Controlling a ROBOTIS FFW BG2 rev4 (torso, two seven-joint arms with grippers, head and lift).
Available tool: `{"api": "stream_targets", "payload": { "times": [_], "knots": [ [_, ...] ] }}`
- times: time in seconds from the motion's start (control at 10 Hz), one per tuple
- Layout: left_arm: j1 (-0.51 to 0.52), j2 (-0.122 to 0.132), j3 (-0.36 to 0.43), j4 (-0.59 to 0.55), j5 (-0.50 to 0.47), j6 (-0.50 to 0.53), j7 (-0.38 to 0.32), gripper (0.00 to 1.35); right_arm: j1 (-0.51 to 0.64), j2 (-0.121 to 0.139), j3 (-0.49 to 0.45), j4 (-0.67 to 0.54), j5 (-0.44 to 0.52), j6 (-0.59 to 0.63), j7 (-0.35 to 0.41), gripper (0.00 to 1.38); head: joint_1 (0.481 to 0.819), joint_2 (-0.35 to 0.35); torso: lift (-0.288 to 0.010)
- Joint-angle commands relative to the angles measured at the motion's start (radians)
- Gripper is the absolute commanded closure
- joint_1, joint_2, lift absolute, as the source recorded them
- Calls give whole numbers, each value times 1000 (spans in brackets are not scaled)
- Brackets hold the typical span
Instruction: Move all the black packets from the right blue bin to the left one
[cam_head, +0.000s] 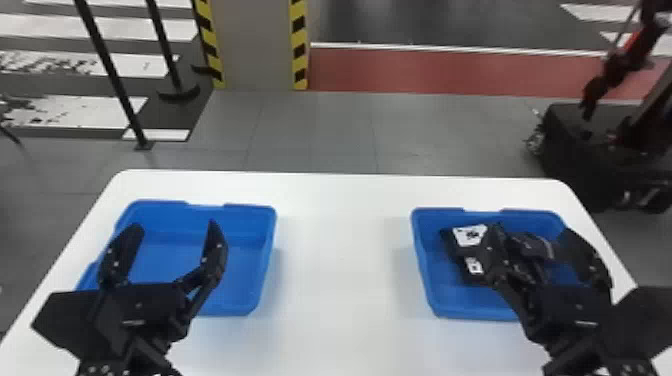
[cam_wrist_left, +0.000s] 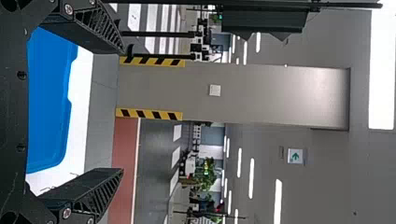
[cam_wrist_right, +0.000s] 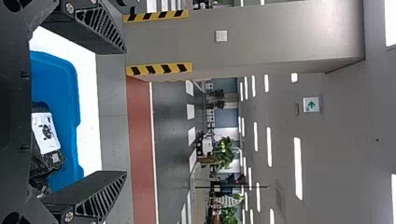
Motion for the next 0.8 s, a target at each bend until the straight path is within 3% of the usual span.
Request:
{"api": "stream_targets", "payload": {
  "times": [0.0,0.7],
  "knots": [
    [-2,3,-1,0,6,11,-1,121,0,0,0,0,0,-4,0,98,695,-12,-110],
    [-7,13,-16,0,9,4,-1,121,5,8,0,0,-11,-19,-32,91,695,-25,-110]
  ]
}}
